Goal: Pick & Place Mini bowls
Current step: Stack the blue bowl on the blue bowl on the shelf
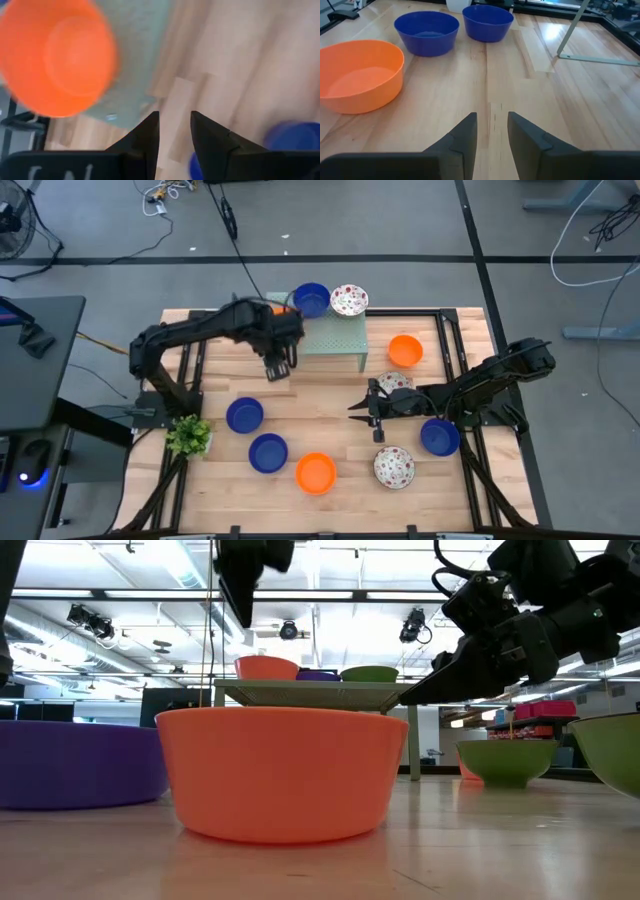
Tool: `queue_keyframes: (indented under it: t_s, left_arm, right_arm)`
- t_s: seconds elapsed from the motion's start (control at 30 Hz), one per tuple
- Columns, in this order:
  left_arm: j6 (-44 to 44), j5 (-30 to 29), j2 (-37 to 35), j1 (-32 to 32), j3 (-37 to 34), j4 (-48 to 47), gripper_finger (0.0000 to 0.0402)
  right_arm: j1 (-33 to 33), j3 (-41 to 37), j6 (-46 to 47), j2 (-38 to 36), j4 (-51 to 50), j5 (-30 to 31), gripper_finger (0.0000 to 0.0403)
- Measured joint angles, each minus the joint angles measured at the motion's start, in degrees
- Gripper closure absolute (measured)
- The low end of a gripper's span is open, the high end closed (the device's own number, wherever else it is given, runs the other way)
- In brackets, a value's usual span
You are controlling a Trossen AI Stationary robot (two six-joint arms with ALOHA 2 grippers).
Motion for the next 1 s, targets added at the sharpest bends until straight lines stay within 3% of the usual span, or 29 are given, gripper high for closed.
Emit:
queue_keyframes:
  t_s: [0.3,0.53,0.73,1.0]
  left_arm:
    - [-4.13,-0.24,0.02,-15.48,-0.02,4.15,0.0287]
    - [-11.07,-4.56,-0.08,-25.36,-2.20,5.93,0.0287]
    - [-21.57,-3.92,-3.83,-28.62,-17.13,10.16,0.0287]
    - [-32.37,7.72,-11.96,-29.30,-37.60,18.14,0.0272]
  right_arm:
    - [0.00,0.02,1.12,0.00,-1.55,-0.06,0.0292]
    - [0.00,0.02,1.62,0.00,-1.87,-0.08,0.0292]
    - [0.00,0.02,1.61,0.00,-1.84,-0.09,0.0292]
    - [0.00,0.02,1.57,0.00,-1.44,-0.09,0.0292]
